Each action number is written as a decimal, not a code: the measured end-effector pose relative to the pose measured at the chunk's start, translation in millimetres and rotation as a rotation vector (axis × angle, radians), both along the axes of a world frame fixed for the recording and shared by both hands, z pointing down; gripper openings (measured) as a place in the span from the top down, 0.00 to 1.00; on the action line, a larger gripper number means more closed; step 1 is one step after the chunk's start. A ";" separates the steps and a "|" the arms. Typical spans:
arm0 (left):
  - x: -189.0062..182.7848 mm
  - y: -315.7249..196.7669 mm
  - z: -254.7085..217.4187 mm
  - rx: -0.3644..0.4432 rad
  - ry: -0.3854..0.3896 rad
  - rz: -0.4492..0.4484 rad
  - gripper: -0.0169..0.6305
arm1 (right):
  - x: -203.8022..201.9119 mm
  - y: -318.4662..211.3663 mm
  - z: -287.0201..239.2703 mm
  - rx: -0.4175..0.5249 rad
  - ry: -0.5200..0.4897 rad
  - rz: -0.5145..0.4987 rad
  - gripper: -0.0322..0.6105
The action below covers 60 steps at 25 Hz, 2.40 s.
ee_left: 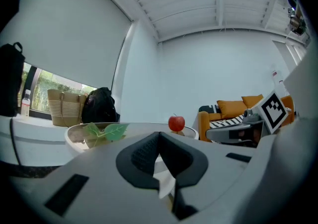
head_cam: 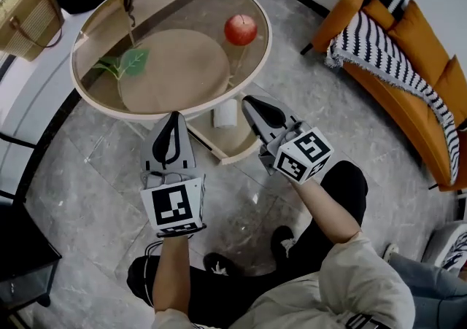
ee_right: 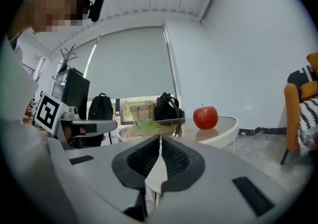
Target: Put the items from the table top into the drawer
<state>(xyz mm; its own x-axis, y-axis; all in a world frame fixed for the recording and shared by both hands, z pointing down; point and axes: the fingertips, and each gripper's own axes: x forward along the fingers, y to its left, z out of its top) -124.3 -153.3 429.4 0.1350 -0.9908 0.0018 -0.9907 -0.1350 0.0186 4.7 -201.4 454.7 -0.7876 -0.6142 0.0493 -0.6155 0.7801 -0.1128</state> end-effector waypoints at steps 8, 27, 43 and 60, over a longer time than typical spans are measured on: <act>-50.7 0.9 -0.8 -0.045 0.037 -0.058 0.94 | -101.6 -14.3 -69.0 0.049 0.123 -0.214 0.88; -95.1 16.9 -8.5 -0.029 0.110 -0.094 0.94 | -237.9 -95.9 -7.0 -0.137 0.459 -0.268 0.57; -58.9 -0.8 17.5 -0.041 0.065 -0.021 0.94 | -226.7 -76.7 -26.0 -0.163 0.362 -0.377 0.89; 36.5 -15.3 35.4 -0.102 0.140 0.240 0.94 | -54.4 -79.4 -93.0 -0.006 0.337 -0.264 0.90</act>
